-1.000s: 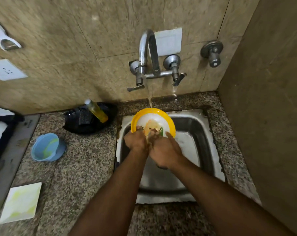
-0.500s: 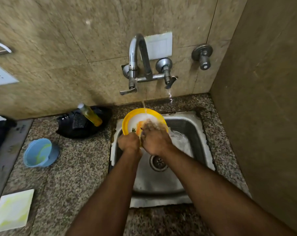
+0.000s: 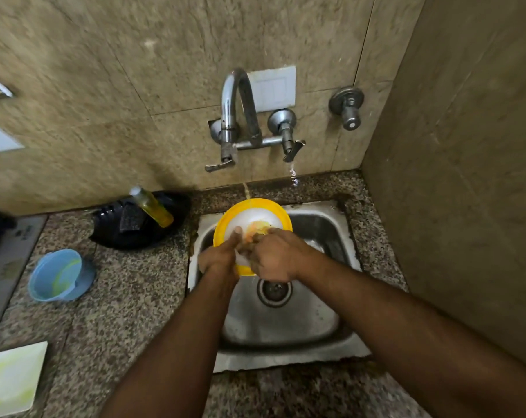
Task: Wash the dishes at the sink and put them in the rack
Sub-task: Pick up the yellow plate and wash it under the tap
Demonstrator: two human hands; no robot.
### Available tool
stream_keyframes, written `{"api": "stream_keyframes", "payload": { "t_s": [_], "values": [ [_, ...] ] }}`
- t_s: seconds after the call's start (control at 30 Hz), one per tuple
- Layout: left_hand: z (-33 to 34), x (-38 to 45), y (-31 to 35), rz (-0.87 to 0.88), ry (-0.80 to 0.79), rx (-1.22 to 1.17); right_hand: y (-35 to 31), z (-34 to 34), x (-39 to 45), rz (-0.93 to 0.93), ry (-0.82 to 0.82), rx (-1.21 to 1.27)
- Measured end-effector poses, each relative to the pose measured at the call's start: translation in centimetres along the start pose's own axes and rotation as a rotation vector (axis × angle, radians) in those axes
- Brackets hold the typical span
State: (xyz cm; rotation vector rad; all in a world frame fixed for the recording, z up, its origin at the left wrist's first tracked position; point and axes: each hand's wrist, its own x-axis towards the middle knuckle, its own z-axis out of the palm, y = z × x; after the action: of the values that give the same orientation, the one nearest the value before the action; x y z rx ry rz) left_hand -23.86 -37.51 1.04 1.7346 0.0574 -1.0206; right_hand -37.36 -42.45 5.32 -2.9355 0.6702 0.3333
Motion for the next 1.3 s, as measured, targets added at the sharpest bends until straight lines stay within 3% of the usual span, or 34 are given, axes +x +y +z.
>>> {"api": "stream_keyframes", "payload": {
  "t_s": [0.13, 0.23, 0.3, 0.4, 0.47, 0.5, 0.57, 0.67, 0.7, 0.73, 0.8, 0.87, 0.93, 1.07, 1.23, 1.3],
  "values": [
    [0.9, -0.7, 2.1, 0.107, 0.028, 0.086, 0.5, -0.2, 0.0, 0.216, 0.220, -0.056],
    [1.1, -0.4, 3.1, 0.188, -0.029, 0.108, 2.2, -0.8, 0.1, 0.423, 0.418, 0.094],
    [1.0, -0.5, 3.7, 0.172, -0.139, 0.044, 3.1, -1.5, -0.1, 0.575, 0.497, 0.375],
    [0.8, -0.5, 3.9, 0.172, -0.181, 0.056, 5.2, -0.2, 1.7, 0.788, 0.432, 1.033],
    [0.7, -0.5, 3.7, 0.263, -0.210, 0.093, 6.1, 1.2, 2.7, 0.901, 0.491, 1.333],
    [0.7, -0.1, 3.3, 0.363, -0.213, 0.174, 6.5, 2.7, 3.2, 0.937, 0.562, 1.358],
    [0.7, 0.1, 3.1, 0.568, -0.163, 0.575, 6.1, 3.2, 3.5, 1.016, 0.641, 1.327],
    [2.2, -1.9, 2.0, 0.685, -0.073, 1.223, 3.5, -0.1, 2.1, 1.083, 0.679, 1.264],
    [2.8, -2.7, 1.5, 0.765, -0.128, 1.336, 2.9, -0.7, 2.1, 1.099, 0.675, 1.240],
    [3.2, -3.2, 0.9, 0.848, -0.259, 1.369, 2.6, -1.0, 2.1, 1.099, 0.677, 1.215],
    [3.7, -3.4, 0.0, 0.951, -0.568, 1.215, 2.2, -1.0, 2.1, 1.095, 0.688, 1.203],
    [3.5, -2.5, 0.0, 0.949, -0.705, 1.173, 2.5, -0.5, 2.1, 1.105, 0.713, 1.246],
    [2.8, -0.9, 0.8, 0.974, -0.770, 1.299, 2.4, -0.3, 2.0, 1.102, 0.712, 1.262],
    [0.7, 1.9, 2.7, 1.225, -0.745, 1.586, 1.0, -0.3, 1.8, 1.057, 0.745, 1.277],
    [-0.1, 0.1, 1.9, 1.163, -0.507, 1.600, 0.1, -0.5, 1.7, 1.066, 0.779, 1.318],
    [0.1, -1.6, 0.4, 1.061, -0.403, 1.570, 0.1, -0.6, 1.7, 1.078, 0.764, 1.284]
  ]
}}
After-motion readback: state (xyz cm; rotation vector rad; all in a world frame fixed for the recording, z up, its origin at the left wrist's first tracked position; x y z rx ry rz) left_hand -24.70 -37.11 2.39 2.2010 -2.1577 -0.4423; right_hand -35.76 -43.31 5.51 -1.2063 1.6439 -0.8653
